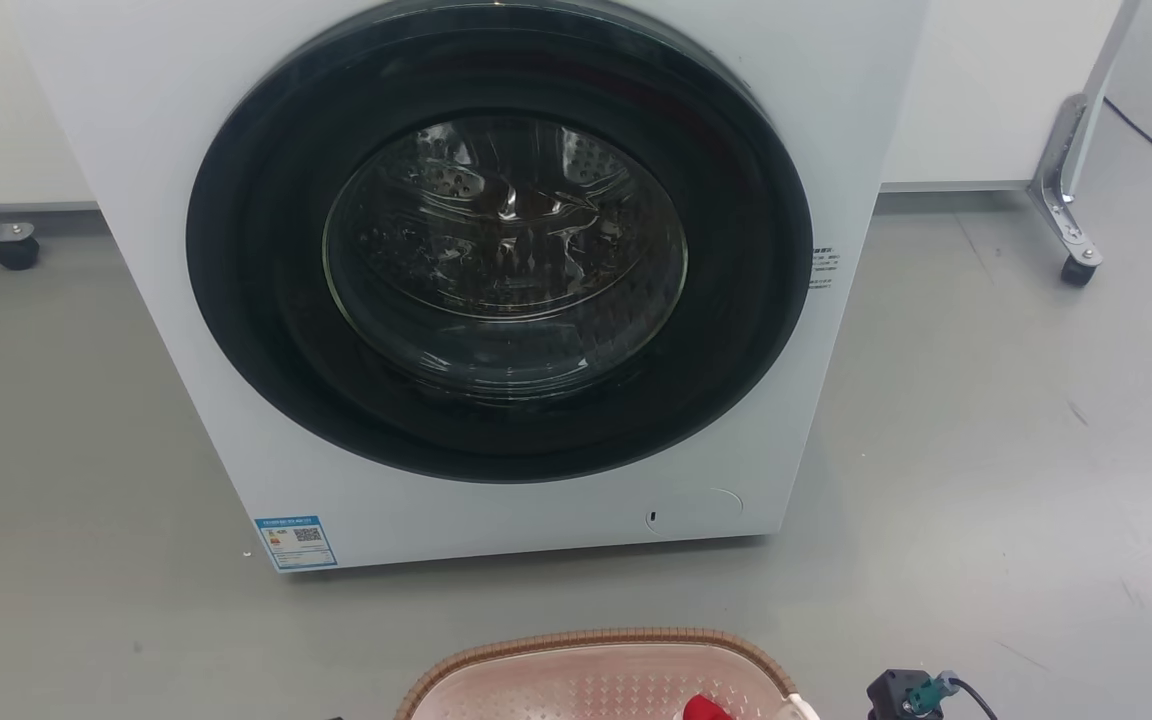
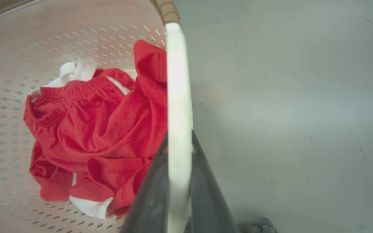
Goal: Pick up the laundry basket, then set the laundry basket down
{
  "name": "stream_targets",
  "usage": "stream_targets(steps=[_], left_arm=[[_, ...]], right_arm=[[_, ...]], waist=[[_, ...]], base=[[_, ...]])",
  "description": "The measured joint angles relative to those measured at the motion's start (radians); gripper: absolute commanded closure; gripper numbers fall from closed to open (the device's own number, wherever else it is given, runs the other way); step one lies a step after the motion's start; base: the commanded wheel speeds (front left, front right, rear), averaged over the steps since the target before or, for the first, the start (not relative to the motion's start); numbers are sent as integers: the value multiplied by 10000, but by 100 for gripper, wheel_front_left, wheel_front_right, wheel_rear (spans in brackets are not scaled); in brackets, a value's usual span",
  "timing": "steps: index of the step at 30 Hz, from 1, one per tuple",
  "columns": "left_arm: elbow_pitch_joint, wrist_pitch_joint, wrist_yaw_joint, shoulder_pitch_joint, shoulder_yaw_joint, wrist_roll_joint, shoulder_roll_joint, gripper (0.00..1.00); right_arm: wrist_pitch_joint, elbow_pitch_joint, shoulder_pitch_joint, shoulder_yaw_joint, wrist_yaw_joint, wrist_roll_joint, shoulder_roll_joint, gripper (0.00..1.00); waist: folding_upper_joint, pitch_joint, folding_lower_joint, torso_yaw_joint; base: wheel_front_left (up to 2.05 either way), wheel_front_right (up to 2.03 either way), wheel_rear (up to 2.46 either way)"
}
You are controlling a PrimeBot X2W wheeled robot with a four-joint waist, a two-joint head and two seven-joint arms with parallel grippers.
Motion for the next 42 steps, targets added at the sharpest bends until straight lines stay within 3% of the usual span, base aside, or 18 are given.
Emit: stream_targets(steps=[24, 42], left_arm=[[-27, -67, 98, 16, -263, -232, 19, 100], [-257, -1051, 234, -1116, -303, -259, 42, 100]], right_arm=[[-73, 23, -77, 100, -27, 128, 0, 100], [-782, -96, -1341, 31, -192, 127, -105, 100]], waist=[[0, 244, 1, 85], [0, 1788, 2, -23]], base=[[0, 0, 0], [0, 0, 0]])
